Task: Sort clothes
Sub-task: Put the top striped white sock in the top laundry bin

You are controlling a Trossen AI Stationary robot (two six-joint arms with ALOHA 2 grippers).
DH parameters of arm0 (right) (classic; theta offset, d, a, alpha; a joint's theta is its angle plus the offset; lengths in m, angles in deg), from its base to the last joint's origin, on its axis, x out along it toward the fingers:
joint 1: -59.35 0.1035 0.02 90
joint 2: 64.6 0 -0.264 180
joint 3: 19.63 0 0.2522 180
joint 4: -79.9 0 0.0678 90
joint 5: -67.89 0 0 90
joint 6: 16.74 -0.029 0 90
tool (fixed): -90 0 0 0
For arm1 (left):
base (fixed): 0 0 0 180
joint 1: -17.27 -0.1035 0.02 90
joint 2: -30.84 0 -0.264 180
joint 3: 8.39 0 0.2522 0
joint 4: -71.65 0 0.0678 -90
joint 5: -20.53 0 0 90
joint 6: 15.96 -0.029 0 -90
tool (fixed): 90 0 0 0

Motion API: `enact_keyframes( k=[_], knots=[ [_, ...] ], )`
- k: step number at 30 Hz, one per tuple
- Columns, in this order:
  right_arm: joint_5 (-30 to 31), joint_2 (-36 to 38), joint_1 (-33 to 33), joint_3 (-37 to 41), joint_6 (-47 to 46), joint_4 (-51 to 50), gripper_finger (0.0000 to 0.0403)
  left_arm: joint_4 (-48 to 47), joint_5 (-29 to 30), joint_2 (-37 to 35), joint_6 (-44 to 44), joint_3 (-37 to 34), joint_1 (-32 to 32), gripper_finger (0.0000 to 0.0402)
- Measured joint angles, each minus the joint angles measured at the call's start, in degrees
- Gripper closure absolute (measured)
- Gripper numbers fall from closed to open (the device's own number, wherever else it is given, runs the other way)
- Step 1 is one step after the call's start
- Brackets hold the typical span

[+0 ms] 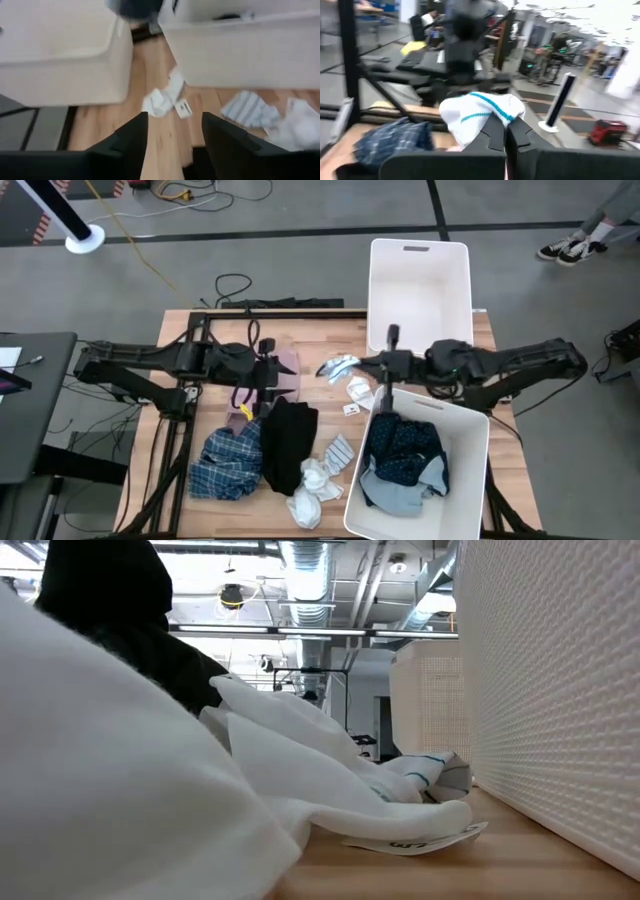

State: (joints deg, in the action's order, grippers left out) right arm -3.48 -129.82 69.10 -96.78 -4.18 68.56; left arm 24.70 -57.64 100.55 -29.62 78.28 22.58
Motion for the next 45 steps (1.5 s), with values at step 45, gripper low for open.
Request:
enact_keyframes(
  k=[45],
  knots=[
    [17.9,9.4,-32.2,0.0,-22.8,-40.2,0.0403,34.7,-23.6,4.2,-4.8,-25.3,12.4,0.0211]
  ],
)
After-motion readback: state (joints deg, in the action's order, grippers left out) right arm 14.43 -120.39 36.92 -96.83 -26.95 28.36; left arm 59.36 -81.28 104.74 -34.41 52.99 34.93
